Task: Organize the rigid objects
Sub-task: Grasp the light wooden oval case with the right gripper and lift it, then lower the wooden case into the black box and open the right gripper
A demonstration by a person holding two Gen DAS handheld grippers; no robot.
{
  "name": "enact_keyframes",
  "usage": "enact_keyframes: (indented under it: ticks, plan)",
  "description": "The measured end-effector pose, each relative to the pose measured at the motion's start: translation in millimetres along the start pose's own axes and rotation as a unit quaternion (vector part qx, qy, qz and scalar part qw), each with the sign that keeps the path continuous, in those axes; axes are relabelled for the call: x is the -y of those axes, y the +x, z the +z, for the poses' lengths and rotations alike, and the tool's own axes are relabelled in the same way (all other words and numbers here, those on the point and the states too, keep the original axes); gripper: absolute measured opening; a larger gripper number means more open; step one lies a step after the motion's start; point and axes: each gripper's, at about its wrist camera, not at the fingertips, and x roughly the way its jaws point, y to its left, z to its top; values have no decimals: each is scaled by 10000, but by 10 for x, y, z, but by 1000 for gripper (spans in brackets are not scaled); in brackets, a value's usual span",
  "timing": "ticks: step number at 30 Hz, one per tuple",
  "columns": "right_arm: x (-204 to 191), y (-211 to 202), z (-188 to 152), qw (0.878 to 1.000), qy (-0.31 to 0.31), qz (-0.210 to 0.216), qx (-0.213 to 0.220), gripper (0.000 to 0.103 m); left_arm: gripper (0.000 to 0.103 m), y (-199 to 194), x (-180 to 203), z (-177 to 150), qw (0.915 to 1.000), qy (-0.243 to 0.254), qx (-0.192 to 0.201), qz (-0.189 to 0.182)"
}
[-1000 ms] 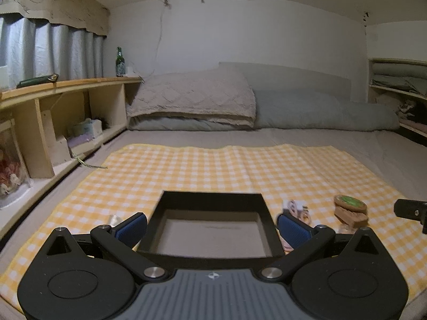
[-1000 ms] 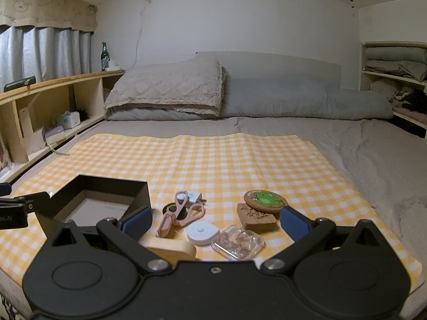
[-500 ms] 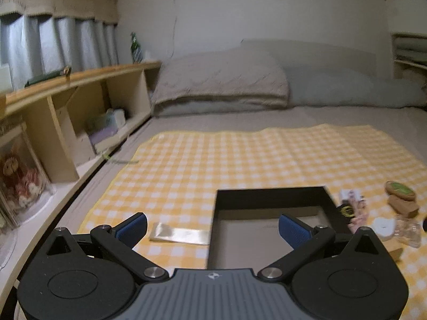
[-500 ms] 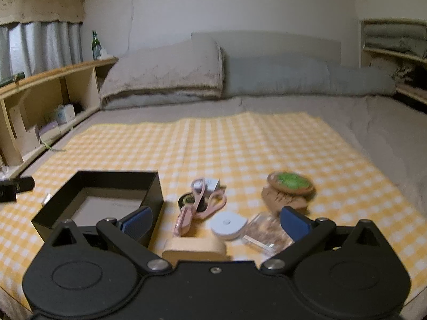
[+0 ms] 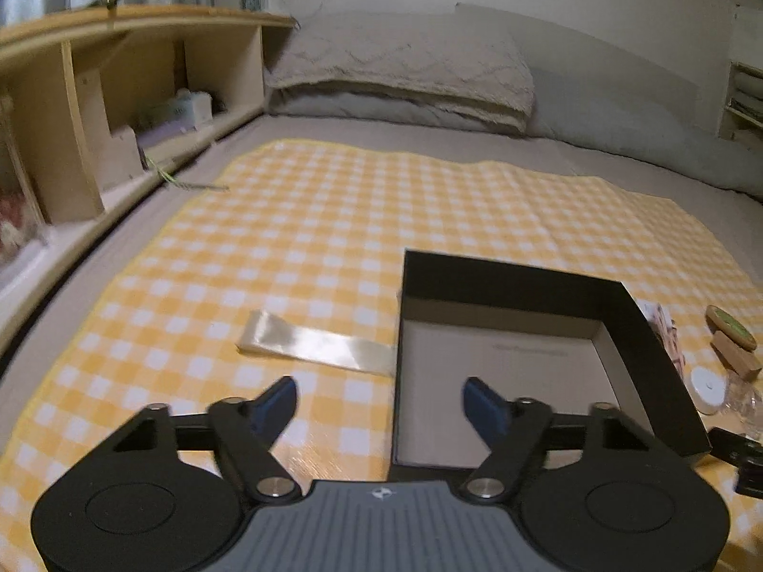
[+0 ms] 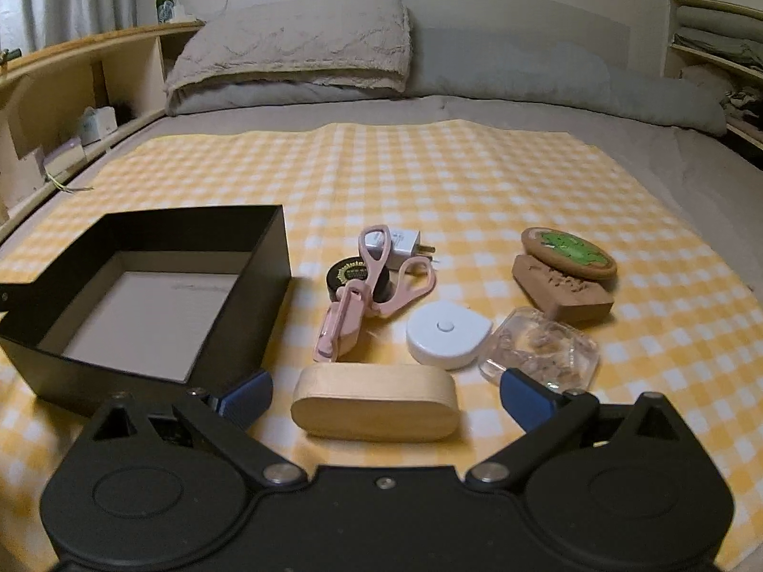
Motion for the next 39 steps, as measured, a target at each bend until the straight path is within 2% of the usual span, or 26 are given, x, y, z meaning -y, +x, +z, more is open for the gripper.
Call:
enact_keyframes:
  ticks: [2, 5, 7, 11, 13, 16, 20, 23, 26, 30, 35, 39]
  plan:
    - [-31, 71, -2, 10000, -29, 7, -51, 100, 55, 54, -10, -25, 9999, -46, -79, -105]
    - [-74, 171, -4, 9998, -135, -24, -147, 94, 42, 104, -4, -61, 9996, 33, -167, -229]
    - [-100, 215, -14, 9995, -237, -59, -216, 87, 34, 127, -12, -72, 9994, 9, -195, -282]
    - [-97, 213, -8, 9994, -241, -35, -246, 87, 17, 155, -60, -59, 9990, -112, -223, -384]
    - [-87, 192, 11, 9994, -216, -1, -286, 87, 13, 158, -79, -52, 9987, -155, -225, -423]
    - [-91, 85, 66, 9996, -184, 45, -201, 86, 11, 159, -95, -48, 9985, -177, -226, -469]
    - [-154, -149, 261, 9997, -111, 114, 170, 86, 8, 163, -84, -45, 9985, -157, -213, -489]
    - [-277, -298, 487, 9978, 13, 475, 468, 86, 8, 163, -79, -47, 9985, -143, -208, -480]
    - [-561, -313, 711, 9938, -104, 963, 552, 87, 8, 161, -80, -46, 9985, -163, -212, -485]
    - [-996, -59, 933, 9890, -191, 1453, 188, 87, 7, 153, -81, -42, 9983, -221, -229, -482]
    - [-1402, 408, 1071, 9867, -169, 1569, -400, 87, 7, 139, -93, -53, 9983, -245, -205, -494]
    - [-1524, 670, 1090, 9849, 51, 1653, -516, 87, 7, 135, -78, -57, 9985, -215, -177, -462]
